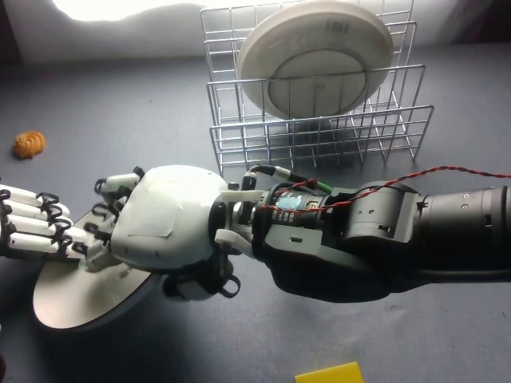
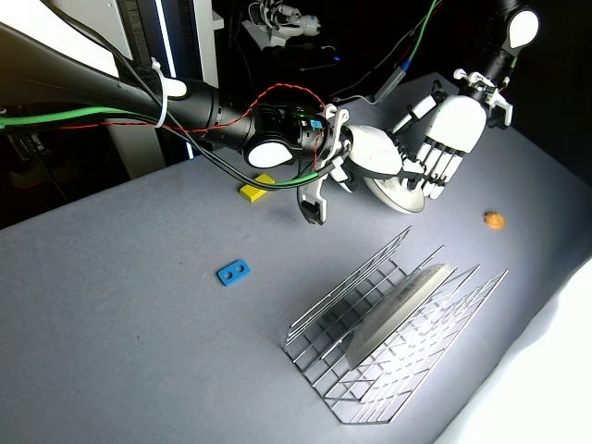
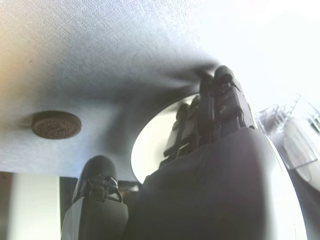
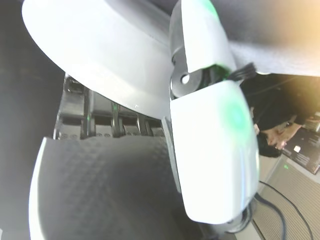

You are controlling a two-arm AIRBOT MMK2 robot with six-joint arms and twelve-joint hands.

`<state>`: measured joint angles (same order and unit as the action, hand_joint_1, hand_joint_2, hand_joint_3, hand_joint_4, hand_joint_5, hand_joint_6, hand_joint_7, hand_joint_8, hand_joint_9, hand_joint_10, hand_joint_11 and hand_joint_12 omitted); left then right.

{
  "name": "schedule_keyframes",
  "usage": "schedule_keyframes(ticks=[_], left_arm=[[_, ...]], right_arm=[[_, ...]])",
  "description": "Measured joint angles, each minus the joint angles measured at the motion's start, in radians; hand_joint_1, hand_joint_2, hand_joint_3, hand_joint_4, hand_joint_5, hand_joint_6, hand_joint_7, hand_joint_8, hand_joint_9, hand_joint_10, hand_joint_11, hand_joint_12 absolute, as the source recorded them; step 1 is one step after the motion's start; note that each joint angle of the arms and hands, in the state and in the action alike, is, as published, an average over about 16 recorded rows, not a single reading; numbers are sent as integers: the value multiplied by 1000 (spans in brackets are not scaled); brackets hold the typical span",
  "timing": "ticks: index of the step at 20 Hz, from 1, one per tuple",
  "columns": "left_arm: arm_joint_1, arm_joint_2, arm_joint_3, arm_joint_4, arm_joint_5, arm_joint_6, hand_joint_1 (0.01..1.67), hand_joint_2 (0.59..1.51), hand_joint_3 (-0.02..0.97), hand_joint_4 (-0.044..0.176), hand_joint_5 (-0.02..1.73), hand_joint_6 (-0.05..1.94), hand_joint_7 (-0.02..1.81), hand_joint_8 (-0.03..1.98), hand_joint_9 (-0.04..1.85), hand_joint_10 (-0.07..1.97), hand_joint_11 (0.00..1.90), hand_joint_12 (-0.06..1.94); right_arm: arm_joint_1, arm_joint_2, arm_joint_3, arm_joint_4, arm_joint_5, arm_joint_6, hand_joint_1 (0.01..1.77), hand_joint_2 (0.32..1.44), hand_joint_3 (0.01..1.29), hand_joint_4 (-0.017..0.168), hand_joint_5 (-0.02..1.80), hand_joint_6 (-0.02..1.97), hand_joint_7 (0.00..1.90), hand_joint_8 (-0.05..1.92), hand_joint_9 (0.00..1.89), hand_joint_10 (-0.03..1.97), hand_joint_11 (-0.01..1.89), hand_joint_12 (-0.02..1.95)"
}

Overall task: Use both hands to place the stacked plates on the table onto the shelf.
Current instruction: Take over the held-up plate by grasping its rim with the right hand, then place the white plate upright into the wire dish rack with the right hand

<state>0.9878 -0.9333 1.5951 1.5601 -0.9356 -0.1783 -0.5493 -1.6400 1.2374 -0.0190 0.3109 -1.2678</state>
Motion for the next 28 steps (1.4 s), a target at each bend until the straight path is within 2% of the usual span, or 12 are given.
schedule_keyframes(ticks=[4,8,12,15,21,28], left_arm=[[-1,0,0,2,-1,0,22,1195,20,-6,15,-19,-14,-24,63,35,22,66],[-15,0,0,11,-2,-1,21,1195,20,-7,12,-21,-14,-24,63,35,22,33],[-55,4,-4,25,-5,-1,21,1193,20,-5,23,-14,1,-15,59,32,22,20],[-105,16,-11,34,-10,-4,21,1193,19,-4,34,-7,15,-9,55,29,23,15],[-251,60,-27,56,-34,-38,22,1192,19,-1,50,11,33,1,38,21,21,3],[-400,128,-34,79,-78,-111,21,1191,19,0,58,23,43,2,25,15,22,14]], right_arm=[[0,-3,6,-3,12,-3,1242,1024,16,-3,600,422,665,320,678,352,455,1098],[1,-4,8,-6,24,-6,1214,1030,17,-3,698,669,804,557,849,606,682,1087],[3,-4,9,-8,34,-8,1202,1025,17,-4,730,915,861,794,944,842,861,1031],[3,-3,8,-8,38,-9,1204,1012,17,-3,731,1024,866,926,961,996,910,1016],[5,8,-1,10,39,-9,1207,1010,17,-4,734,1040,874,946,982,1025,904,1019],[25,42,-38,50,23,-9,1225,1010,17,-7,762,1039,907,922,1005,1008,898,999]])
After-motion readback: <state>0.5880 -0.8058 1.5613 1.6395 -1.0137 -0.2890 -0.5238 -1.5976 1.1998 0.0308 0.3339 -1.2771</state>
